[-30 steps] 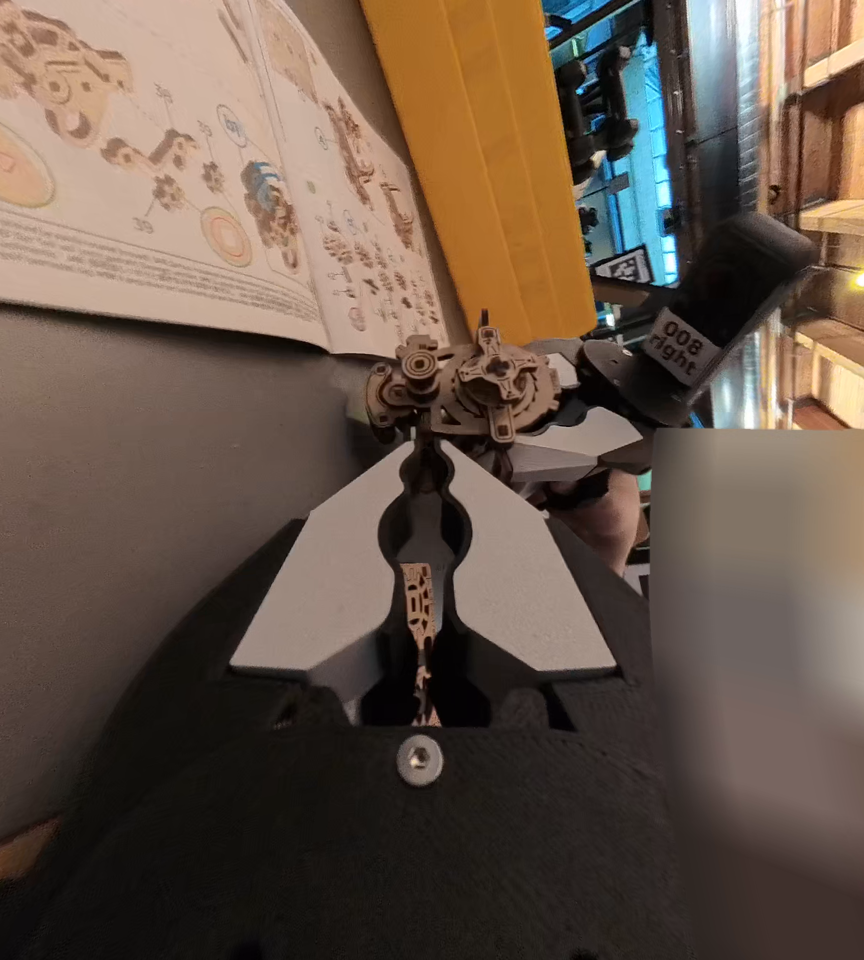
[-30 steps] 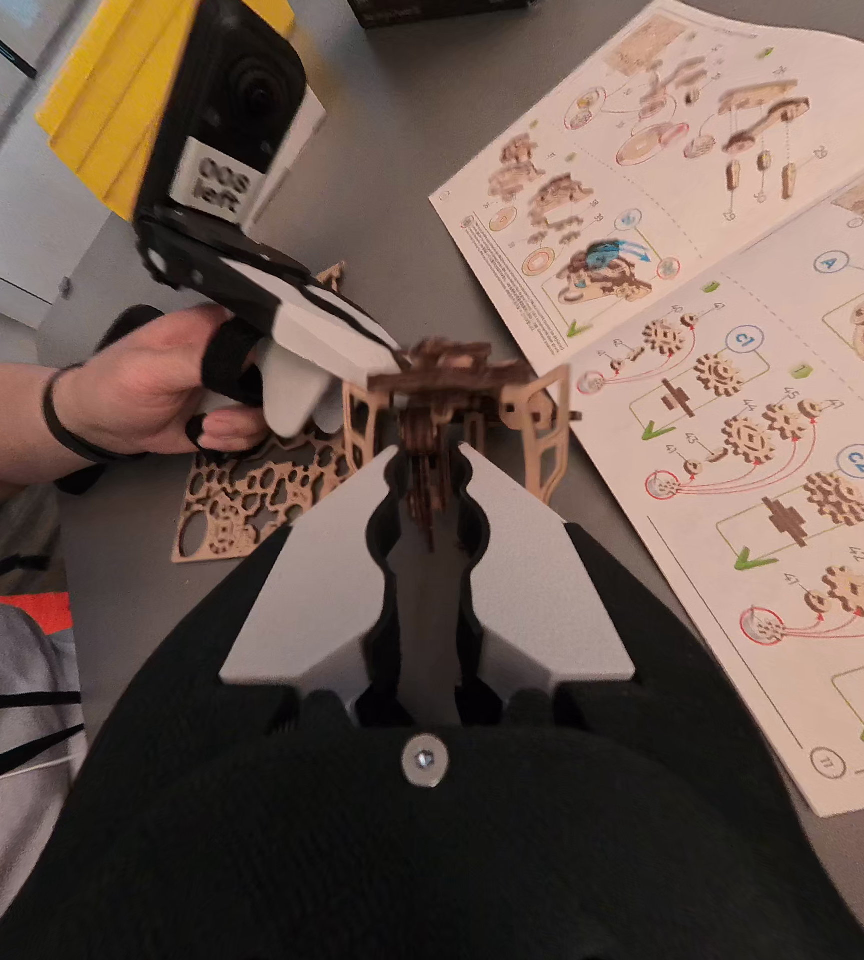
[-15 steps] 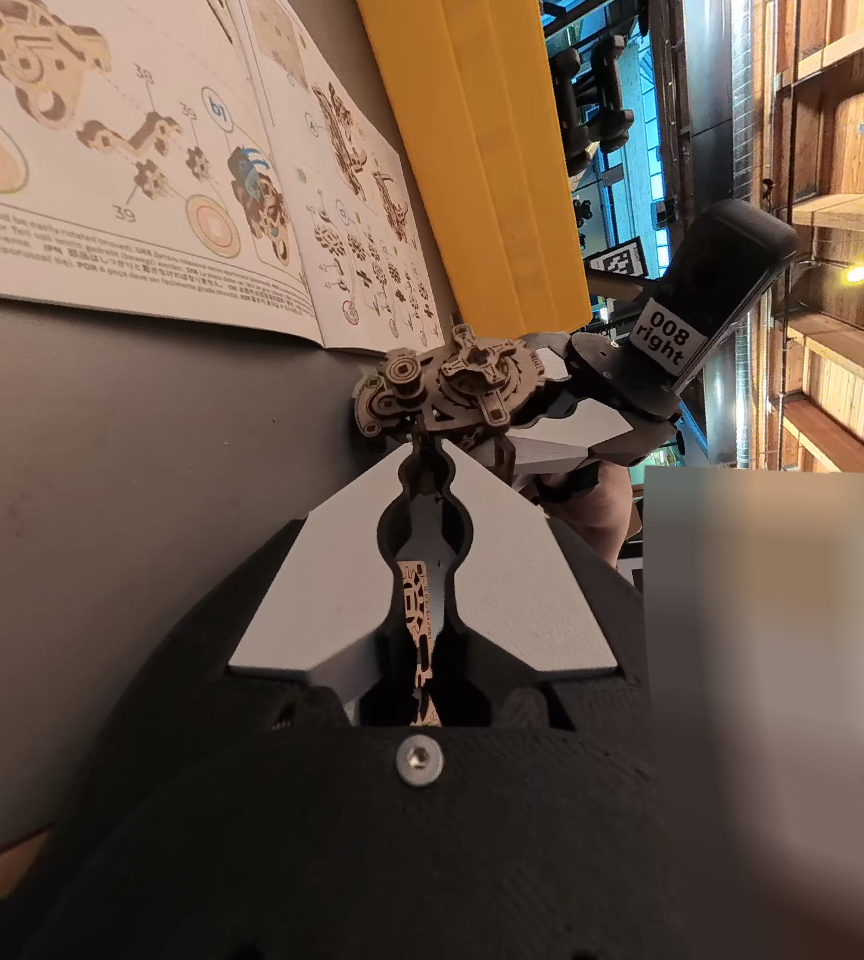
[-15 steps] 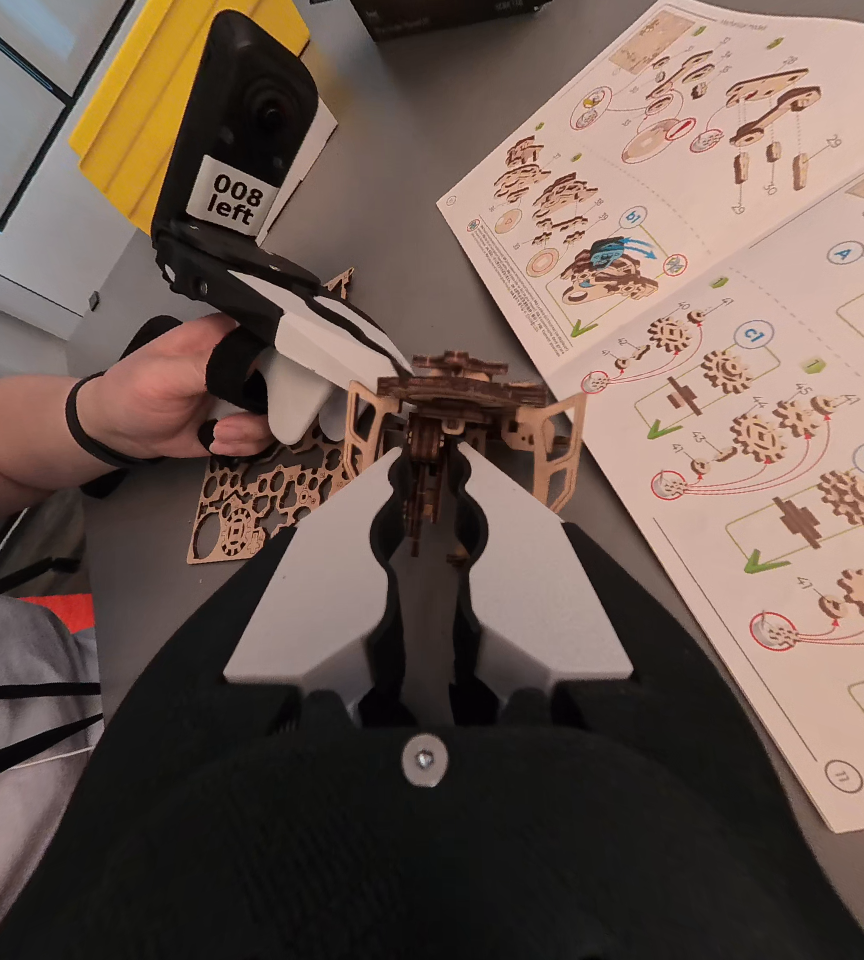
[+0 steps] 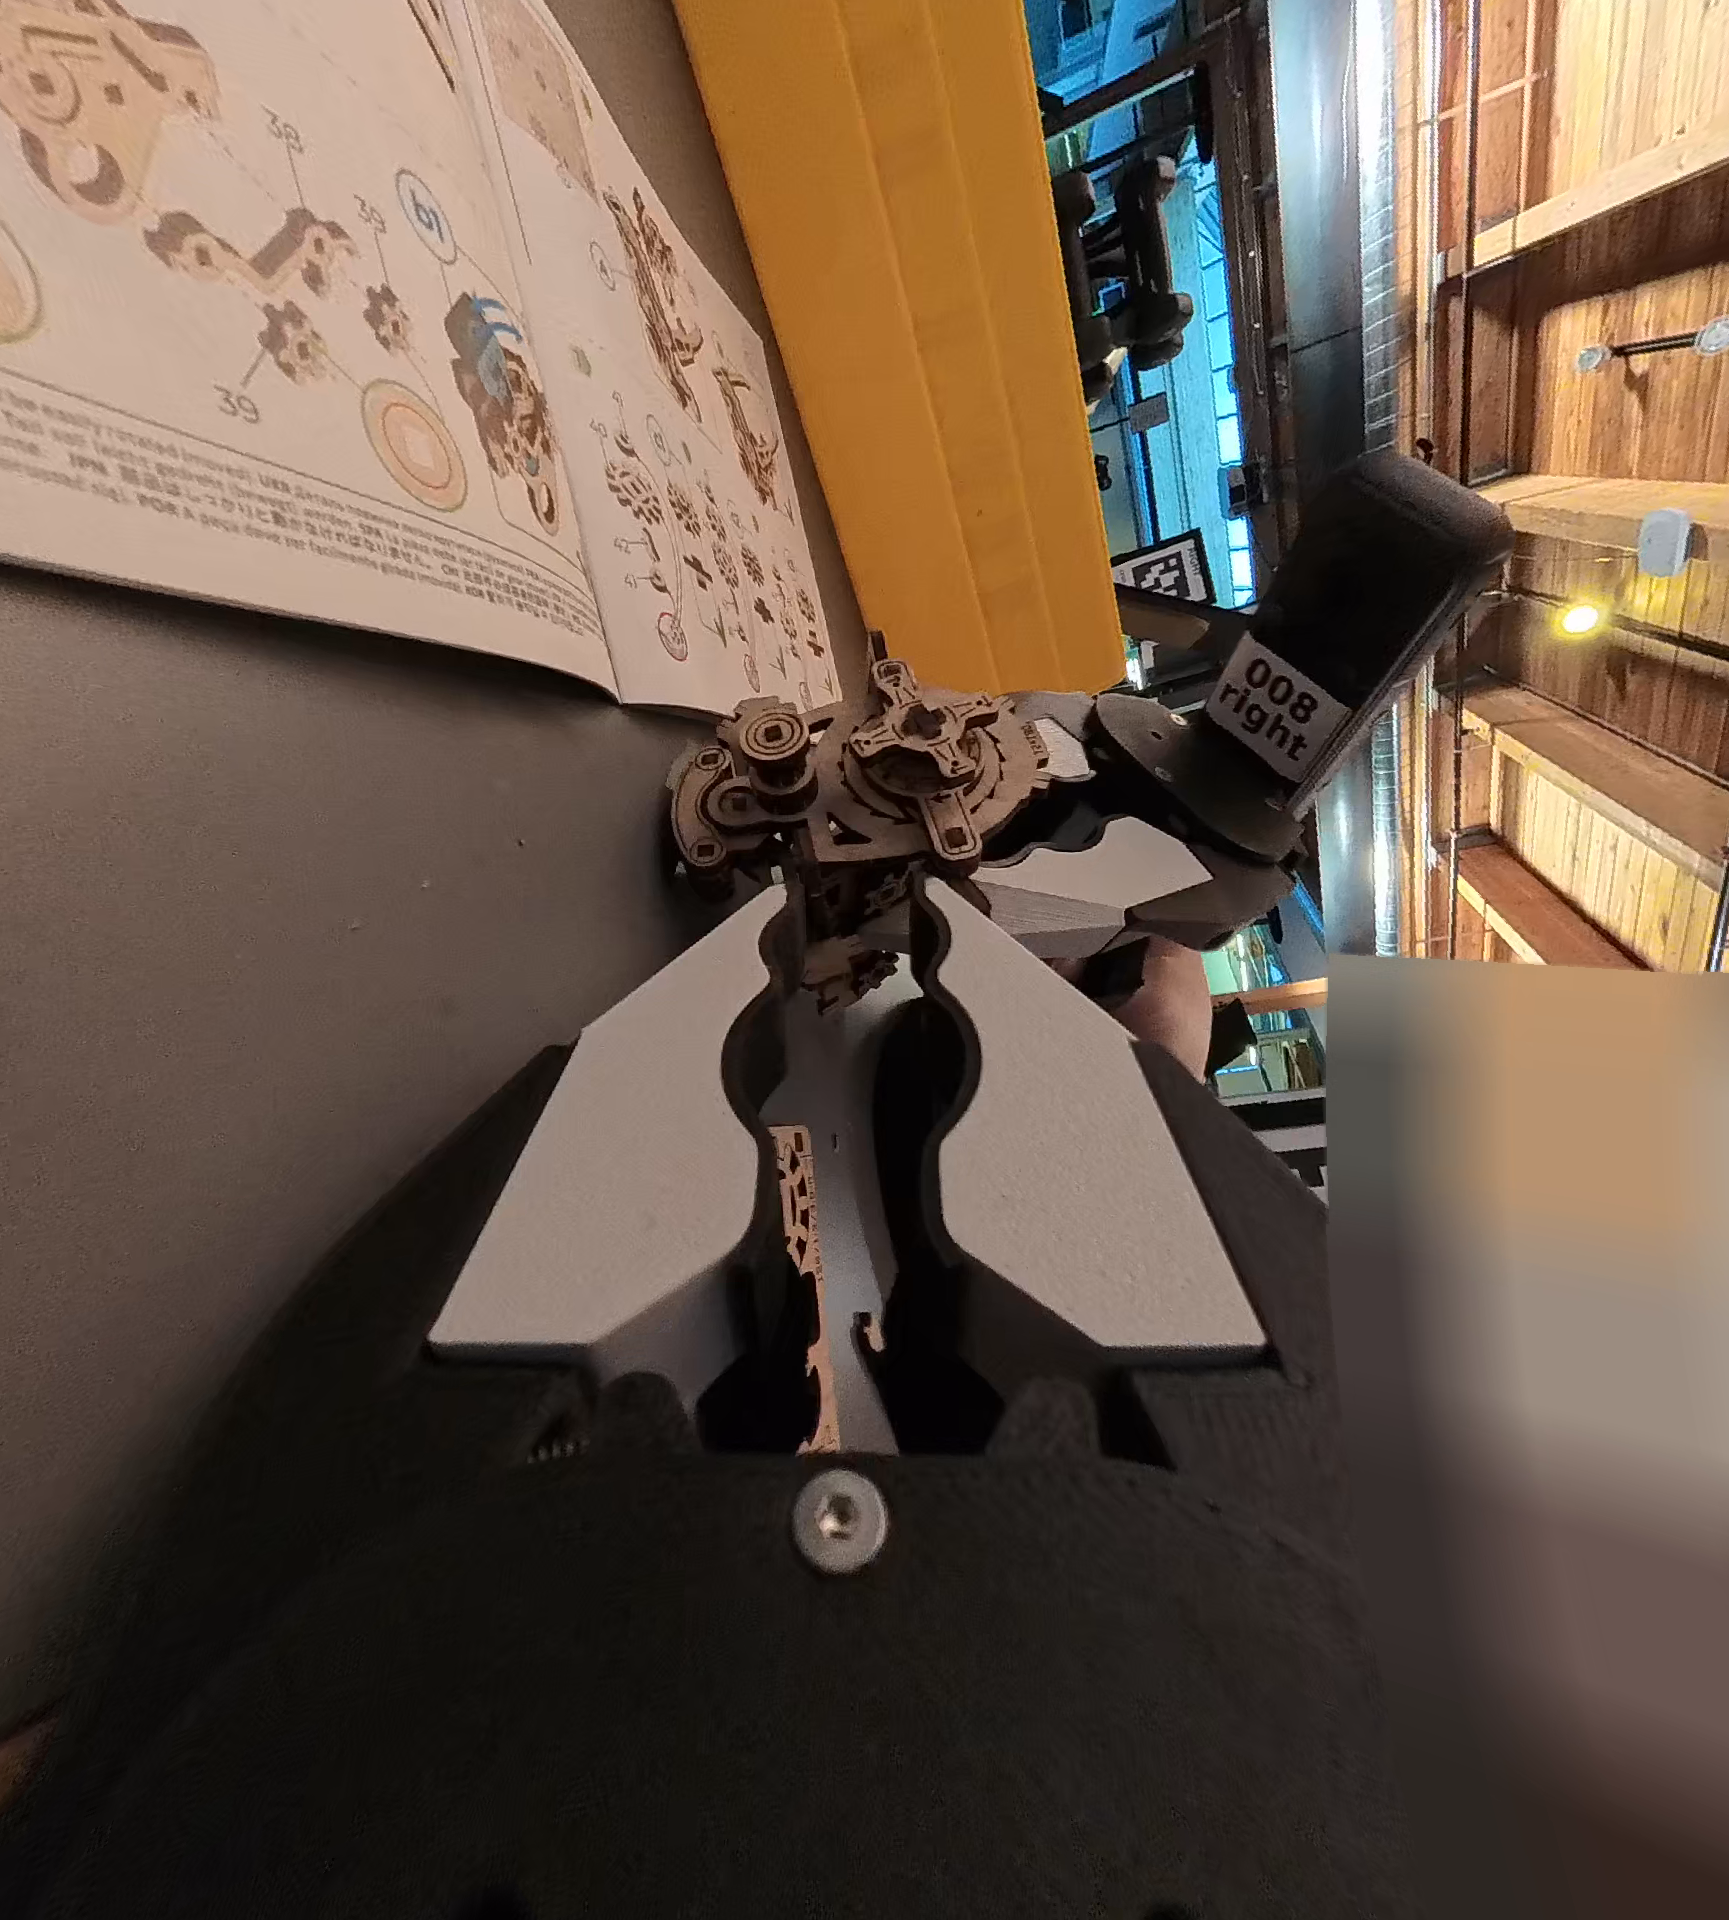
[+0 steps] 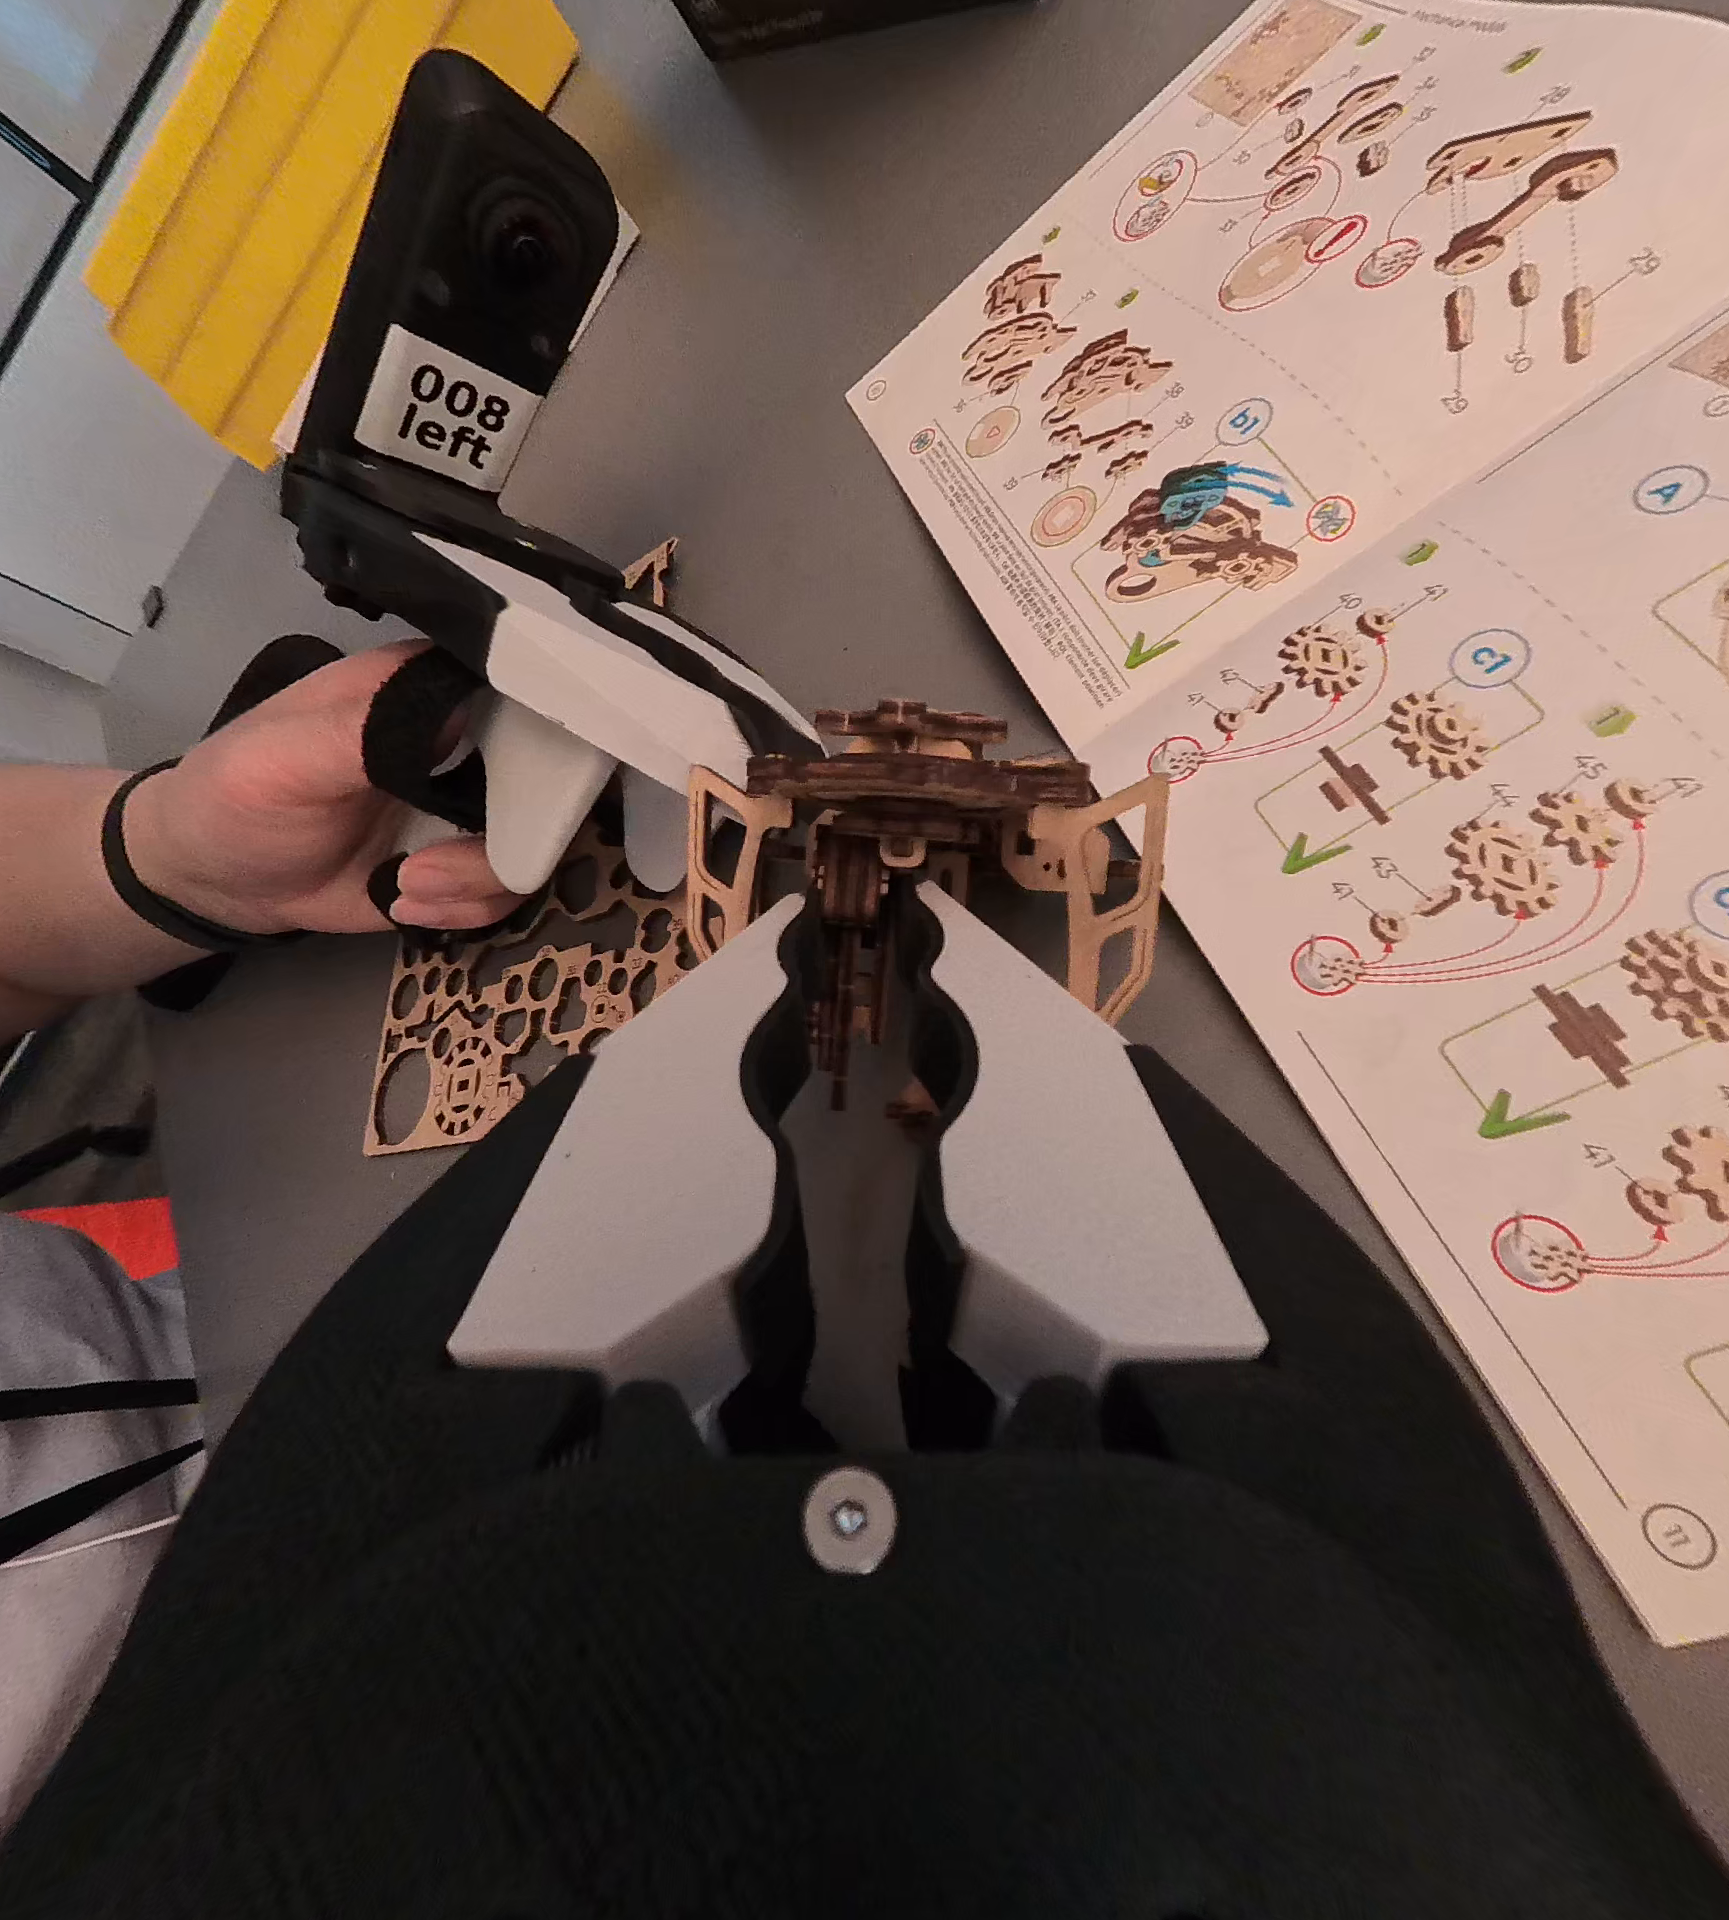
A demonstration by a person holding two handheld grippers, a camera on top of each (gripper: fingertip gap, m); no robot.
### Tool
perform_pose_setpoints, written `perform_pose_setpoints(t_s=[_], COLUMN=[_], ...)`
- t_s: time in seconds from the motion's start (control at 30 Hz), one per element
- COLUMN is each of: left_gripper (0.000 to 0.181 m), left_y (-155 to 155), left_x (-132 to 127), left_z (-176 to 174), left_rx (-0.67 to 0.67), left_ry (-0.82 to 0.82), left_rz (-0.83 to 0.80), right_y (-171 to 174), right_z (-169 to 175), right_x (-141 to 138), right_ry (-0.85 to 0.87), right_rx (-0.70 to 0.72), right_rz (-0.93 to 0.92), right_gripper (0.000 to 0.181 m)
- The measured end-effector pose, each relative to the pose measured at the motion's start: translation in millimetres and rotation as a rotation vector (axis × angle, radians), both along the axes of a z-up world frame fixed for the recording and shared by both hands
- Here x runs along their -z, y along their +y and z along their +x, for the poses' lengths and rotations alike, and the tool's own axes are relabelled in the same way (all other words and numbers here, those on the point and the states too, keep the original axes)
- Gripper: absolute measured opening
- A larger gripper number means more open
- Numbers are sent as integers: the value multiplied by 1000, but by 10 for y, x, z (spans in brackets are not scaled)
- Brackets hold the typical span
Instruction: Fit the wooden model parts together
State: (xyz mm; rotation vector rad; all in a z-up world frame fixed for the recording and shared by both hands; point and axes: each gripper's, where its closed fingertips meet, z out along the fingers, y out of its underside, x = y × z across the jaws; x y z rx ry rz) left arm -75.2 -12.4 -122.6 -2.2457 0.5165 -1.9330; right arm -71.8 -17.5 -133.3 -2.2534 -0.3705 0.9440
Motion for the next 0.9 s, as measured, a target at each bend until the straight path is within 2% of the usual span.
perform_pose_setpoints(t_s=[0.4, 0.9], left_gripper=[13, 10], left_y=[2, 19], left_x=[40, 41], left_z=[5, -9], left_rx=[-18, -22], left_ry=[51, 38], left_rz=[50, 14], right_y=[0, 10], right_z=[2, 0], right_x=[12, -1], right_ry=[-56, -84], right_rx=[5, -3], right_rz=[13, 61], right_gripper=[12, 12])
